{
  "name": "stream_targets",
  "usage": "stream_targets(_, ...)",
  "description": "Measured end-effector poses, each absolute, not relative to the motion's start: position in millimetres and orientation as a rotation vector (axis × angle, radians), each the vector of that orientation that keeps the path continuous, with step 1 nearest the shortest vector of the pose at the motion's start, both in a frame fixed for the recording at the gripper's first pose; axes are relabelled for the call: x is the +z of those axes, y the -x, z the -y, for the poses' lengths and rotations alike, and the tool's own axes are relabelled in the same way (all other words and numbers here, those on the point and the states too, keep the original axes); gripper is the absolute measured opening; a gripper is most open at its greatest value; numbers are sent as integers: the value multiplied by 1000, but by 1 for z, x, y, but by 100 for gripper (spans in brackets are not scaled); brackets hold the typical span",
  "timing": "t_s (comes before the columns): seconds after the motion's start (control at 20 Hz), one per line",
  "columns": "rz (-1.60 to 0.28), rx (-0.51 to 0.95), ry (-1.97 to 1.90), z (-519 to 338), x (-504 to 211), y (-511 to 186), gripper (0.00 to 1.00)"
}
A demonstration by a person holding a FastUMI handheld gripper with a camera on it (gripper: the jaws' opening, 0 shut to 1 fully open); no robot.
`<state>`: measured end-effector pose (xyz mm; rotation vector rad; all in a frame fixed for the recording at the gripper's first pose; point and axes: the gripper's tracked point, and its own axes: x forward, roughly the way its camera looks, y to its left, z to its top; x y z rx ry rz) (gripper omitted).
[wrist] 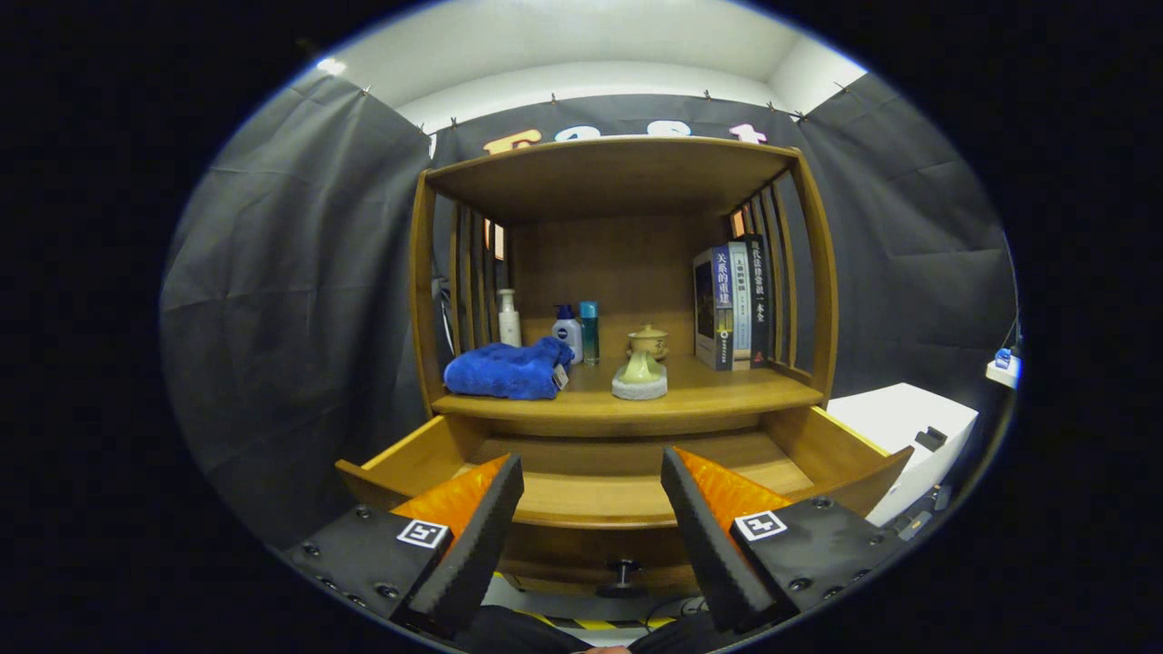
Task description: Pull open the drawer, take out the items inside it, and place them on the countertop above the cabinet.
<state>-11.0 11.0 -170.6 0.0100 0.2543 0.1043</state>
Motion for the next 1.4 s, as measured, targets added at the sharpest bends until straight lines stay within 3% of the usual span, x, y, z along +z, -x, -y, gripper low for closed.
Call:
stream_targets(0.7, -308, -11, 46, 10, -242, 20, 97)
stream_targets(1.4, -318, -21, 24, 7, -238, -33, 99)
